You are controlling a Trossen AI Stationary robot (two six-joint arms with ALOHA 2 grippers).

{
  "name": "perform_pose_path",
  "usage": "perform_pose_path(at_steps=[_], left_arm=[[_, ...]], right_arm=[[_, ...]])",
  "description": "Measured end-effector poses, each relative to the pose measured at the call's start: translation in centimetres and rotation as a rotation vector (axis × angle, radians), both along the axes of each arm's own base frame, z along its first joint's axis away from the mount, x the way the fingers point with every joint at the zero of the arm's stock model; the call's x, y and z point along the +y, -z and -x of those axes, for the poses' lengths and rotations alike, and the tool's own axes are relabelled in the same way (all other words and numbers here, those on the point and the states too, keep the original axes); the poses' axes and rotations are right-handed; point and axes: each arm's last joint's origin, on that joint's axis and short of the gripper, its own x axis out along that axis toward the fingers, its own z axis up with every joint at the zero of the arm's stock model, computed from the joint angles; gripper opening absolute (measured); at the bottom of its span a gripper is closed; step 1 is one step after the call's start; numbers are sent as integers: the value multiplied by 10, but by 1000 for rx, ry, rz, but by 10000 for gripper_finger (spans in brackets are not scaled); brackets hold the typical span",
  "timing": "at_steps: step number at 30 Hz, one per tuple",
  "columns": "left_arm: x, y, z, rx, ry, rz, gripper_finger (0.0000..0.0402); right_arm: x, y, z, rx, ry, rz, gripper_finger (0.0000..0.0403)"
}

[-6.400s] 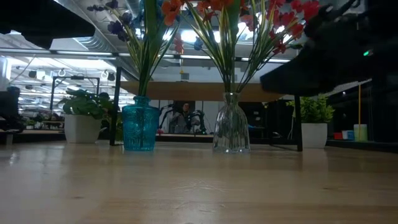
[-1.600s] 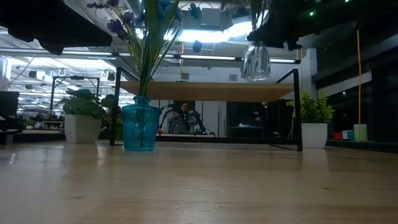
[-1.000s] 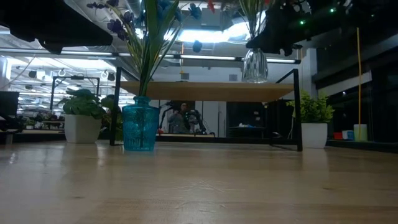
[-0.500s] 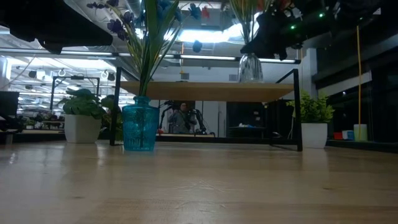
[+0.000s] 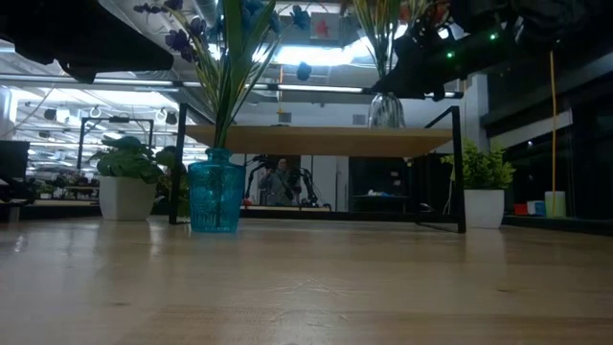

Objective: Pick and place flowers into a vace then onto a shelf
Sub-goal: Put the transparent vase on top of the shelf

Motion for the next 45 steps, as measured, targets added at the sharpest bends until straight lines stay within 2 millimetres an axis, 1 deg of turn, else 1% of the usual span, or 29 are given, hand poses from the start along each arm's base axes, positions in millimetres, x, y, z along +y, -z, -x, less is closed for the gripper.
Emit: perform_pose_path(at_steps=[9, 15, 19, 25, 32, 37, 41, 45], left_arm=[[0, 0, 0, -1, -1, 0, 1], [0, 0, 0, -1, -1, 0, 7], [0, 0, 0, -1, -1, 0, 6], [0, 0, 0, -1, -1, 0, 1], [0, 0, 0, -1, -1, 0, 7], [0, 0, 0, 0, 0, 1, 4], [0, 0, 0, 0, 1, 1, 1], [0, 0, 0, 0, 1, 1, 3]], right_arm=[[0, 0, 0, -3, -4, 14, 148], [0, 0, 0, -5, -6, 13, 210], [0, 0, 0, -5, -6, 13, 229], [0, 0, 0, -4, -6, 14, 233], [1, -1, 1, -6, -6, 17, 235], [1, 1, 1, 9, -7, 12, 235], [2, 0, 5, 25, -7, 6, 235], [4, -6, 10, 14, -8, 6, 235]])
